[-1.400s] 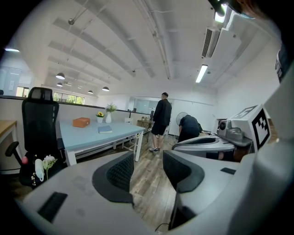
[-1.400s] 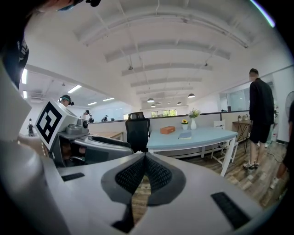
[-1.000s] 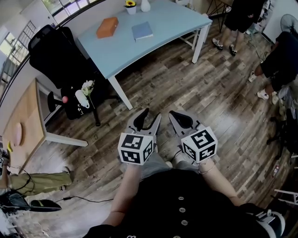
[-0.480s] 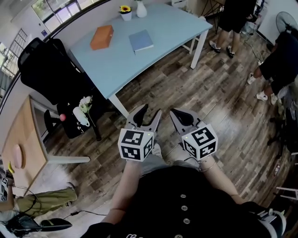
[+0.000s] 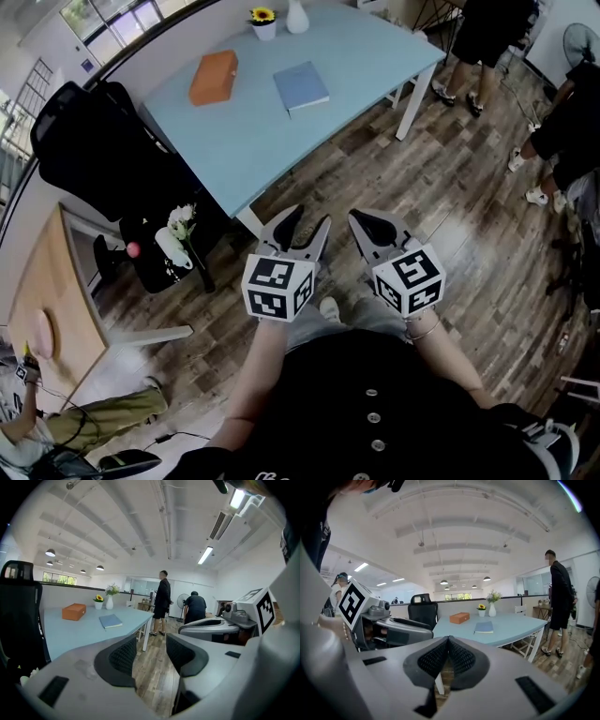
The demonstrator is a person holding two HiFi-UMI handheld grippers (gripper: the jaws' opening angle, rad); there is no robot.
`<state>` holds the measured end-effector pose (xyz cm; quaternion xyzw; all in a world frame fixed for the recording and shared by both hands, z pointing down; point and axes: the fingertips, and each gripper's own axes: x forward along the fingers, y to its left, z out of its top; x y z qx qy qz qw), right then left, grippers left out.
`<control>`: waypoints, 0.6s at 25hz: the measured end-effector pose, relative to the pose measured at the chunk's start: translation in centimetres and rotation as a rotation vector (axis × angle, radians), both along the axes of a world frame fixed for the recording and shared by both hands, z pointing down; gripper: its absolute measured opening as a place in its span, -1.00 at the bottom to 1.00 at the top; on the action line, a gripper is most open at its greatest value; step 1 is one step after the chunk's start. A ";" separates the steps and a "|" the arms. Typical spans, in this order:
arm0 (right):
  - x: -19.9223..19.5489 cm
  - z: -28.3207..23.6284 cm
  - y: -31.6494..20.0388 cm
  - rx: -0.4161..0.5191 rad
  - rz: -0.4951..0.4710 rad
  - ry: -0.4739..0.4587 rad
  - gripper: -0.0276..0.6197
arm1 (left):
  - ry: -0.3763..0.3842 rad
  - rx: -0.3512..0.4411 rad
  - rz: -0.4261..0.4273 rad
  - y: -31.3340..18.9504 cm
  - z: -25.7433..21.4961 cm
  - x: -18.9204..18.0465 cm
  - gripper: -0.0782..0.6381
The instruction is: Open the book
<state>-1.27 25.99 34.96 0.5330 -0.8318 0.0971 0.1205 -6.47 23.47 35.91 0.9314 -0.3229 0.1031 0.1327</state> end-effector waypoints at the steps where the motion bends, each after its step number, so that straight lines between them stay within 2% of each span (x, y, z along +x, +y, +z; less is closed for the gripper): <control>1: 0.0 0.2 -0.3 -0.006 0.001 0.001 -0.91 | 0.001 -0.003 0.008 -0.4 0.0 0.1 -0.28; 7: 1.0 1.0 -1.7 -0.032 0.035 0.000 -0.91 | -0.006 -0.027 0.057 -1.6 0.9 0.9 -0.28; 15: 1.6 1.7 -3.9 -0.055 0.047 -0.016 -0.91 | -0.015 -0.049 0.044 -3.6 1.9 0.9 -0.28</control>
